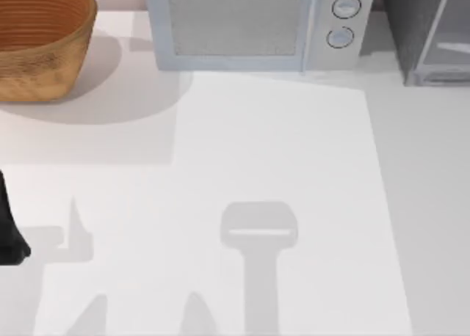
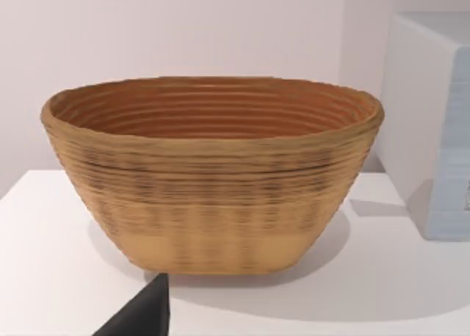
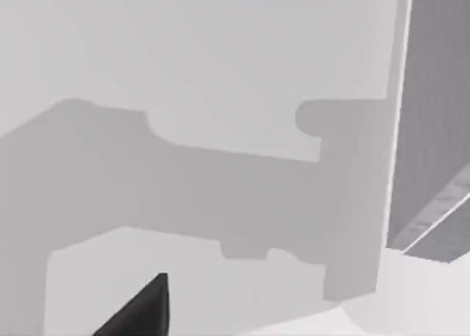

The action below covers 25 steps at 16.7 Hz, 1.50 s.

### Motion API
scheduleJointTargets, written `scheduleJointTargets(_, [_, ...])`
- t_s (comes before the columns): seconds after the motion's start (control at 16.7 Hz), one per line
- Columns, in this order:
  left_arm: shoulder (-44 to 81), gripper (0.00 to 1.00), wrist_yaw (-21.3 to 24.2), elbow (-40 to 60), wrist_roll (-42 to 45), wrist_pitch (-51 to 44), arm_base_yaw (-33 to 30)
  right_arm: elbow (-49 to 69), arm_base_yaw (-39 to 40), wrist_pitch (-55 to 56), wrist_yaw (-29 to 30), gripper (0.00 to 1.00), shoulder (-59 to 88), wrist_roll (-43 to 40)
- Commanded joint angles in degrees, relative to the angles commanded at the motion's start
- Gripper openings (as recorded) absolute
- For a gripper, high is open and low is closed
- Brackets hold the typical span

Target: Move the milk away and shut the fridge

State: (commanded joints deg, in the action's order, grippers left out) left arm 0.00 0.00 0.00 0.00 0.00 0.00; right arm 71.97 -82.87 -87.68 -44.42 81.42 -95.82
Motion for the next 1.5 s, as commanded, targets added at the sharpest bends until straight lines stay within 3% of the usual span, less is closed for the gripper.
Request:
scheduleJointTargets(0.18, [0.0, 1.0, 0.0, 0.0, 0.0, 0.0, 0.0, 2.6, -11.6, 1.3, -5.5, 1.0, 13.0, -12.3])
scheduleJointTargets(0.36, [0.0, 1.0, 0.0, 0.0, 0.0, 0.0, 0.0, 4.0, -18.8, 2.6, -8.8, 1.0, 20.6, -19.4])
scheduleJointTargets(0.9, [0.0, 1.0, 0.0, 0.0, 0.0, 0.0, 0.0, 4.3, -20.1, 3.7, -9.7, 1.0, 22.7, -20.6])
scheduleJointTargets(1.2, [0.0, 1.0, 0.0, 0.0, 0.0, 0.0, 0.0, 4.8, -11.7, 15.1, -9.2, 1.0, 22.1, -8.7])
scheduleJointTargets(1.5, [0.0, 1.0, 0.0, 0.0, 0.0, 0.0, 0.0, 5.0, 2.6, 35.1, -6.7, 1.0, 21.4, 15.6])
